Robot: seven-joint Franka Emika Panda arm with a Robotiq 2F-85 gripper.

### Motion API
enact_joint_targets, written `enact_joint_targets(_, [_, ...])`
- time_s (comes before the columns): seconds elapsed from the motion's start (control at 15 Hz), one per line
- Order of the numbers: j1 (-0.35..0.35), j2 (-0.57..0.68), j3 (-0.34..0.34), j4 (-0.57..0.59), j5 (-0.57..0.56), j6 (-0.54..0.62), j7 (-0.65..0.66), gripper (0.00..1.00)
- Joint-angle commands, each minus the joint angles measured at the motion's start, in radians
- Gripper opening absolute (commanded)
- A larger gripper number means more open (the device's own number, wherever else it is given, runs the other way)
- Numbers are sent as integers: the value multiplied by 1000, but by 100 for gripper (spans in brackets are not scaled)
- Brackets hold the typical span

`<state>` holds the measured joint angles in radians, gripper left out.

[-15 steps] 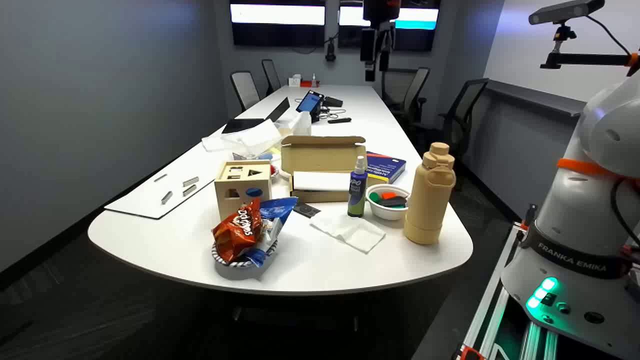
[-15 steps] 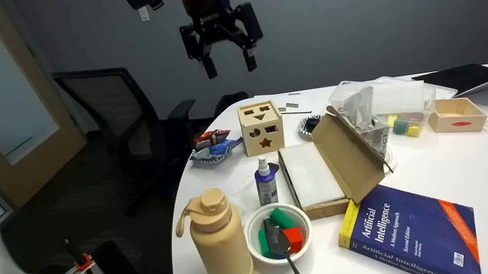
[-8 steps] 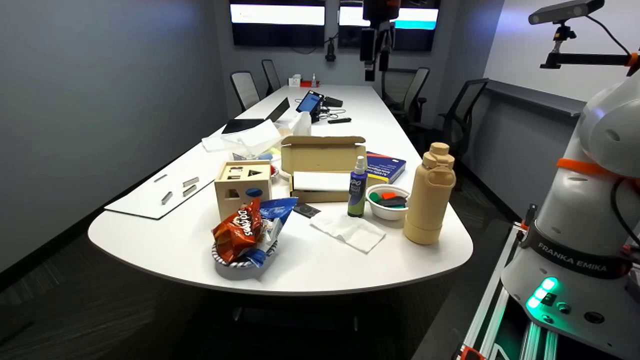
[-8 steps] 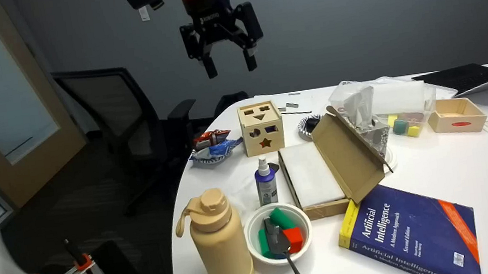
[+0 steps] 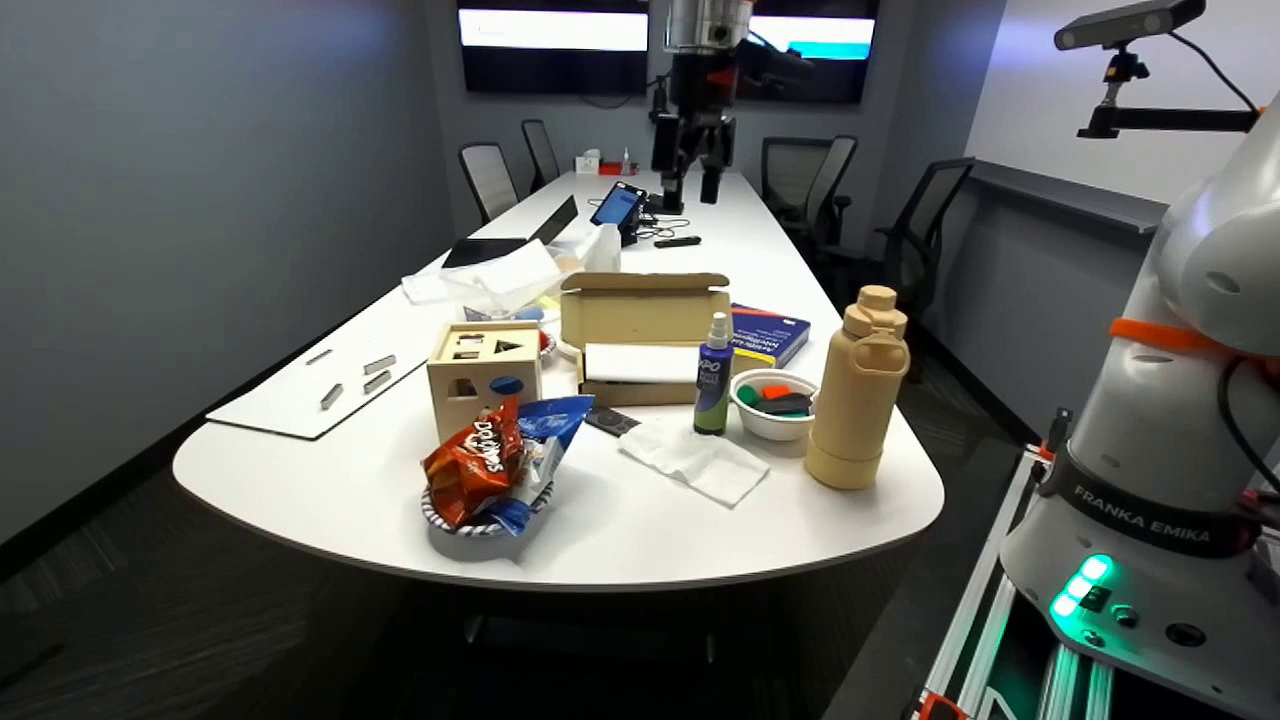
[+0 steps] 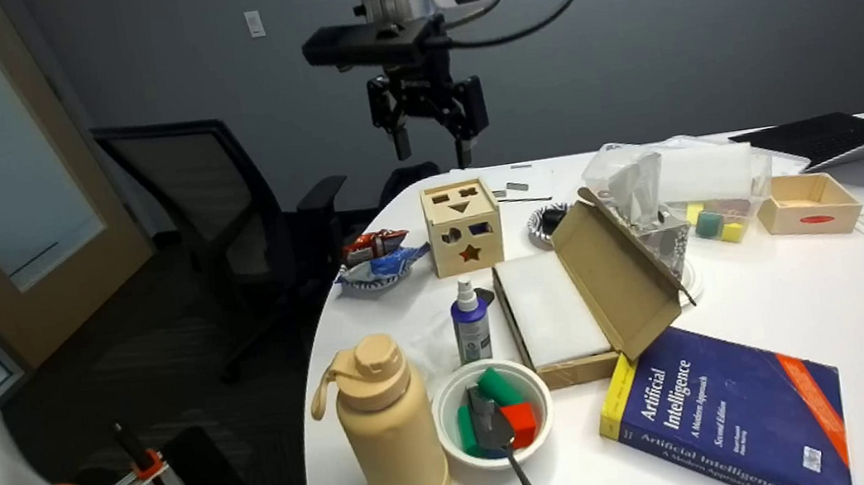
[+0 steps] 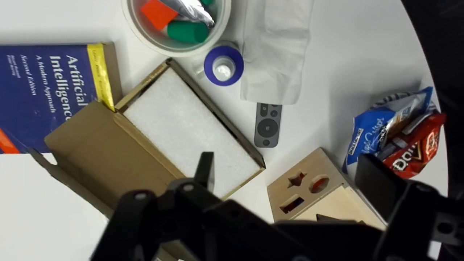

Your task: Close the box

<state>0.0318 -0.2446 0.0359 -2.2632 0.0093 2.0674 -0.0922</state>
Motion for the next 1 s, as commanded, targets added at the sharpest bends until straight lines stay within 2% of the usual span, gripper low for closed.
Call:
enact_joint_targets(0.0, [-1, 139, 1, 70, 25, 156, 81, 100])
enact_joint_targets(0.2, [-18, 234, -1, 105, -44, 339, 200, 100])
enact_joint_targets(0.47, [-37, 335, -37, 171, -189, 467, 389, 100])
enact_joint_targets(0.67, [-33, 406, -88, 234, -285, 485, 519, 100])
enact_joint_targets(0.93, [-14, 507, -143, 308, -336, 464, 606, 100])
